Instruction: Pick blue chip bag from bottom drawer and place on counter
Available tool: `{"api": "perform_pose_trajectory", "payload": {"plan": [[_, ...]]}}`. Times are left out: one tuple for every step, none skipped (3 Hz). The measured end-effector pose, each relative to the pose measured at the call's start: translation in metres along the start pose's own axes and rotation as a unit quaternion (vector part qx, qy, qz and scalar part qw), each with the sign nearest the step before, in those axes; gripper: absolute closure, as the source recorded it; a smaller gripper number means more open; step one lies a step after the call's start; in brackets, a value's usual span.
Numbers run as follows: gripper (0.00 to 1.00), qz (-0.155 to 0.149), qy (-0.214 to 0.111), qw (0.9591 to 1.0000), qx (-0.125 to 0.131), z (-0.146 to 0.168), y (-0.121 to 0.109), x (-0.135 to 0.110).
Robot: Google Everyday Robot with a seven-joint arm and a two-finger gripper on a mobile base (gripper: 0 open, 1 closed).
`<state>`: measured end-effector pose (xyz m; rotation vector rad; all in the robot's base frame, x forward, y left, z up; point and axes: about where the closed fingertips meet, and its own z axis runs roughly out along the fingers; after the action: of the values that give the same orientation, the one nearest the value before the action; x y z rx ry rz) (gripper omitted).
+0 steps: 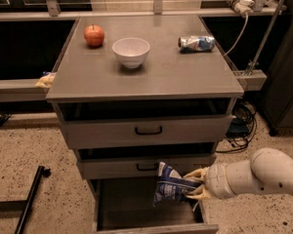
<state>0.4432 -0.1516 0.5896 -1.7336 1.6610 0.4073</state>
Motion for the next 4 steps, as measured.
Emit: {"api": "perform_pose_trajectory", "payload": {"plan": [[1.00,-0.008,-0.004,0.9999,-0.014,-0.011,-0.008,-0.017],[1.00,-0.036,-0.015,0.9990,-0.021,-0.059,-0.028,-0.075],[1.00,-0.069,0.014,0.9974,-0.014,-0.144,-0.052,-0.150],[1.00,-0.098,0.035,0.9945,-0.012,-0.191,-0.059,-0.191]]}}
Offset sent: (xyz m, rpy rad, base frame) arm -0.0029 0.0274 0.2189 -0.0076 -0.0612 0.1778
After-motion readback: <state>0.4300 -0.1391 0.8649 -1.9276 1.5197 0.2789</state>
